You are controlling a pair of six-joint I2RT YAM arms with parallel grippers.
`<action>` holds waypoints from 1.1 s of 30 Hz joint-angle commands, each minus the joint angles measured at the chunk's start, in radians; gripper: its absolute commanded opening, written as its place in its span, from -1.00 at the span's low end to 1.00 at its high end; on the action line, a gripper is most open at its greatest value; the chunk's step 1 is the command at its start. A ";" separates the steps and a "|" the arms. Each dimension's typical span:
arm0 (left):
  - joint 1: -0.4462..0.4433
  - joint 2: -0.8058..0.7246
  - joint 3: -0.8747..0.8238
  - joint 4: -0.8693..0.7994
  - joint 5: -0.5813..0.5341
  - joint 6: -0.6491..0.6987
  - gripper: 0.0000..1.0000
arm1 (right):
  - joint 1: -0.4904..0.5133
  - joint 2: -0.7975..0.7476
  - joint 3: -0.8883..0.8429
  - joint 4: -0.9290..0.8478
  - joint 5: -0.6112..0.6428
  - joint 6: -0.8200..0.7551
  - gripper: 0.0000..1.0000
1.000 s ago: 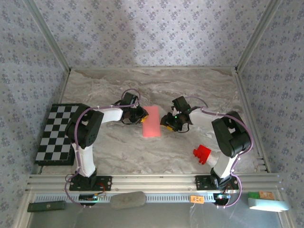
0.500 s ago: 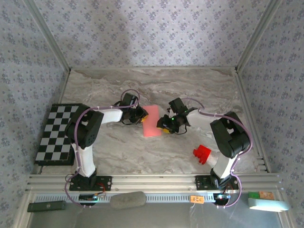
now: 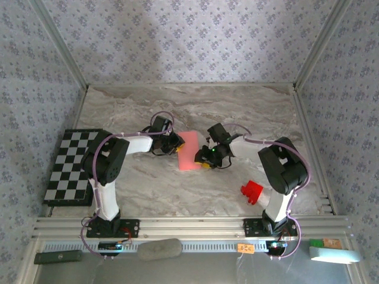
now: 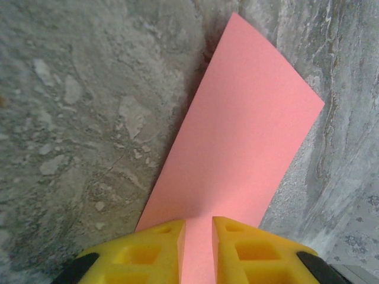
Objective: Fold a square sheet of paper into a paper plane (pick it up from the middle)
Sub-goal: Fold the triangle a second time at the center of the table.
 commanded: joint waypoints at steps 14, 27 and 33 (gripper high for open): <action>0.005 0.025 -0.040 -0.053 -0.027 -0.014 -0.60 | 0.004 -0.034 -0.018 0.049 -0.026 0.000 -0.31; 0.007 0.033 -0.038 -0.064 -0.019 0.008 -0.61 | -0.044 0.000 -0.056 0.306 -0.131 0.035 -0.21; 0.007 0.037 -0.035 -0.067 -0.015 0.006 -0.61 | -0.064 0.023 -0.091 0.390 -0.176 0.072 -0.04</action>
